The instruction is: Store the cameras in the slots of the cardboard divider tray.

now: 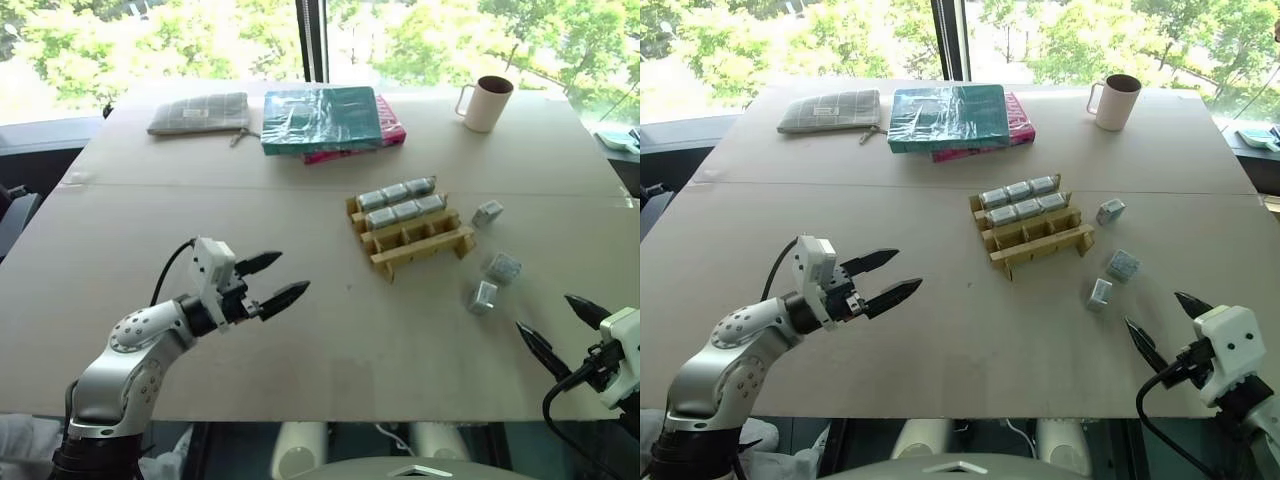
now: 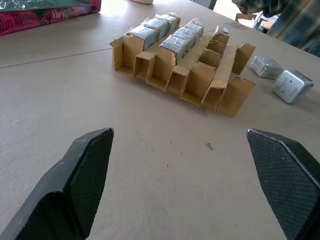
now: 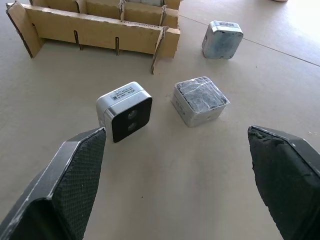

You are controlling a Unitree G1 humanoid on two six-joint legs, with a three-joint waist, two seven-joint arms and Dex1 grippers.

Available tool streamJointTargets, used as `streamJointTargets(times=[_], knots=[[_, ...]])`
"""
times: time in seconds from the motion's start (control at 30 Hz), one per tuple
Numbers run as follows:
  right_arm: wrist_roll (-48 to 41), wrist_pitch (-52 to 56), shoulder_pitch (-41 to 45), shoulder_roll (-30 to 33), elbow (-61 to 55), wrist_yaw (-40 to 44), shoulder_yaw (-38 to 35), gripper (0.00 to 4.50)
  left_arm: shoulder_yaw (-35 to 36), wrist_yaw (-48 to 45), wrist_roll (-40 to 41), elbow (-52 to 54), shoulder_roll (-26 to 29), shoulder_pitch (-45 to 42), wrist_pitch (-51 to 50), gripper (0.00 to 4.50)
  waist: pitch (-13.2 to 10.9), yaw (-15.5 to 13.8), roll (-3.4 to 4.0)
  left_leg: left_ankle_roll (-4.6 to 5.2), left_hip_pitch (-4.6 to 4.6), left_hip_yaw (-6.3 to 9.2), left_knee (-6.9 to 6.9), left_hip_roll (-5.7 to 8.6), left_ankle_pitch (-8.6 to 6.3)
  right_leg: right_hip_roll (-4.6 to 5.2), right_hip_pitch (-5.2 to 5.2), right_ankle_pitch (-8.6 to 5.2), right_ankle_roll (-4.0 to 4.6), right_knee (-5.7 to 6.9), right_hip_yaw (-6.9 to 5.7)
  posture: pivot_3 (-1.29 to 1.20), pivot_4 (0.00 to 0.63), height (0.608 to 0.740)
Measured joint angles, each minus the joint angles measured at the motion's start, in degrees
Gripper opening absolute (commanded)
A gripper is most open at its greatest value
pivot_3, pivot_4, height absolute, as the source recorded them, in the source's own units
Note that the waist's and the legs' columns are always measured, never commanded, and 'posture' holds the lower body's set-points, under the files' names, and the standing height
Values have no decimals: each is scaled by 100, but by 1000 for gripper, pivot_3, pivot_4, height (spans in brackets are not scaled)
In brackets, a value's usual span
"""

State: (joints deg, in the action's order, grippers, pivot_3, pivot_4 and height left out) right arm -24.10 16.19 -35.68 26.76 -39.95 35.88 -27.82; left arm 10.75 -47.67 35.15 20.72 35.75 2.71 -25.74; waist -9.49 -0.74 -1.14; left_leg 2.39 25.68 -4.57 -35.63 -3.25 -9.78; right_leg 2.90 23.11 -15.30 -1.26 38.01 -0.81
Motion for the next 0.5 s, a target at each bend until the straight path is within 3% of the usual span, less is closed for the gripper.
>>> streamJointTargets(times=[0.23,0.37,0.5], knots=[[241,953,286,23,-711,-835,131,4500,7,-238,266,-252,0,-390,-81,4416,18,-2,3,-1,-1,2,-6,-2,0,-1,0,0,0,4,-2,0,150,740],[-363,2016,604,162,-1267,-1175,204,4500,9,-375,439,-370,30,-635,-209,4416,24,0,0,1,-1,4,-9,-2,1,-5,-5,1,0,4,-2,0,150,740],[-902,2952,959,248,-1632,-1584,246,4500,14,-1319,806,-389,334,-642,-234,4416,26,6,-2,21,-1,5,-10,-4,13,-9,-4,1,1,4,-3,0,150,740]])
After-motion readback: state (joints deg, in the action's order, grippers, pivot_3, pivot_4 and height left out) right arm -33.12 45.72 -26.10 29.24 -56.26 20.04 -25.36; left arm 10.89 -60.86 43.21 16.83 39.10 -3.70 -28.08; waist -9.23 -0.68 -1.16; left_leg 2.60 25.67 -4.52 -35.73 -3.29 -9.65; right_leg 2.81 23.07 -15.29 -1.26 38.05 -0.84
